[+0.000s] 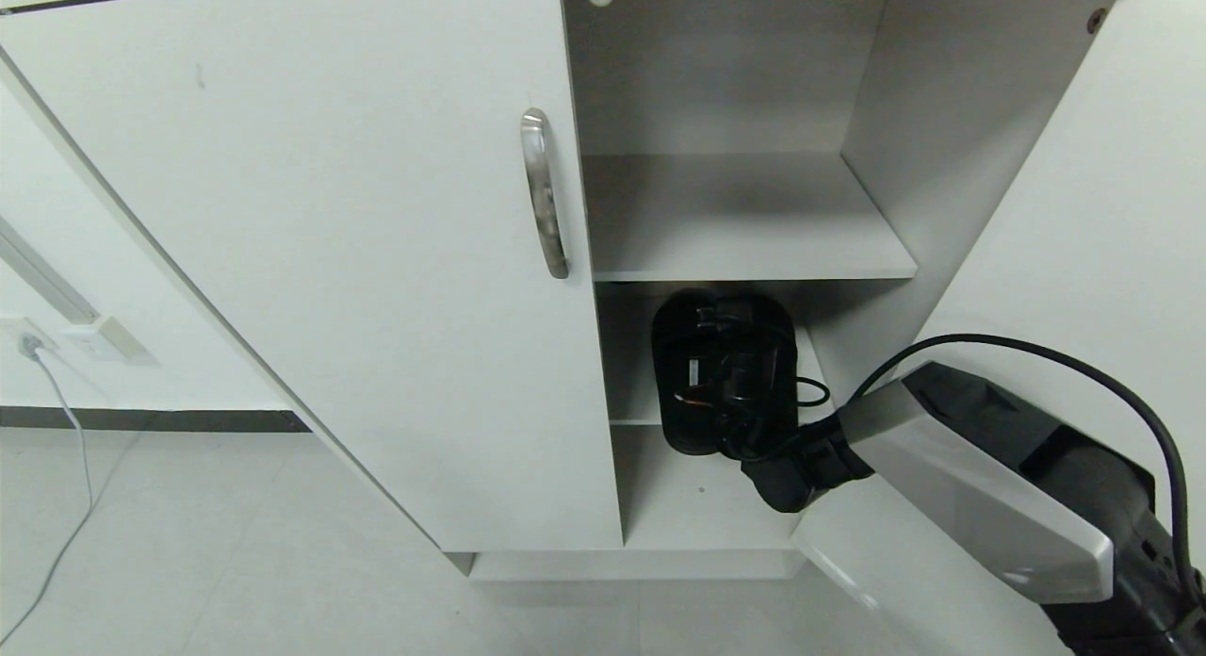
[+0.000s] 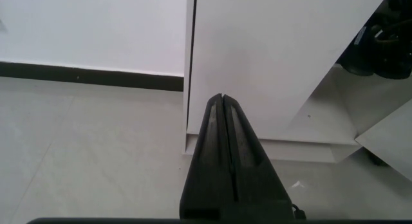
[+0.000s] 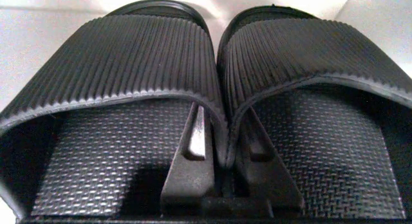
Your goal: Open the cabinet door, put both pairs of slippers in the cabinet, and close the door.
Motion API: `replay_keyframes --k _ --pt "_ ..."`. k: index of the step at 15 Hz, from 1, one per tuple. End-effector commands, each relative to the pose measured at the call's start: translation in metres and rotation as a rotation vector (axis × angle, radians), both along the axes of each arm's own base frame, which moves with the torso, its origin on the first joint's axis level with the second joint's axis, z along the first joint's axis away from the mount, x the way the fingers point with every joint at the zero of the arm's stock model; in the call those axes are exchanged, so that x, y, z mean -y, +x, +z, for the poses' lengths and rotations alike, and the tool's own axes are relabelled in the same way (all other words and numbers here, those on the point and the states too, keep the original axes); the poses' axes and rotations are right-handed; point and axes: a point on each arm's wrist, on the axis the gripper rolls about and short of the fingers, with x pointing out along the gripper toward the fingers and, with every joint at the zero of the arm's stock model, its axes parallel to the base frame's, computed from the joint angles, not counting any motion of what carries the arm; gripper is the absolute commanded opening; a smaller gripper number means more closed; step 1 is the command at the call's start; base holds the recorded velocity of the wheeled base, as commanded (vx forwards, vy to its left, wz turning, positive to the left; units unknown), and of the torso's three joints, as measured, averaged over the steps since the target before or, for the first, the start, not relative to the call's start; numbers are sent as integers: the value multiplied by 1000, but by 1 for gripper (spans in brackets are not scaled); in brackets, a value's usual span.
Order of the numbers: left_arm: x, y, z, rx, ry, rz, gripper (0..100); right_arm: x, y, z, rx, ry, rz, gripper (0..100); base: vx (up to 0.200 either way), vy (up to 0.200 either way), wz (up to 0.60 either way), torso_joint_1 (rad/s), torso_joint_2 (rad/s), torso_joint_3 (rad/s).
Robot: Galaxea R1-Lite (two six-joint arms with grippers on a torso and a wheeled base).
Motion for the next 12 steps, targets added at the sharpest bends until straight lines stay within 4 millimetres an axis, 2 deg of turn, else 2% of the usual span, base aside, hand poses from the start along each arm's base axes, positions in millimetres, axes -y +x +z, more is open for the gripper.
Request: replay_keyframes --k 1,5,11,12 --pt "0 0 0 -1 -1 1 0 0 5 6 16 11 -5 0 0 0 0 0 0 0" --pt "0 0 0 -1 -1 1 0 1 13 6 19 12 -15 0 0 0 0 0 0 0" --pt "0 0 0 -1 -1 1 0 2 14 2 14 11 -17 0 0 0 0 0 0 0" --pt "0 0 0 -1 -1 1 0 1 14 2 13 10 -15 100 0 0 0 0 0 0"
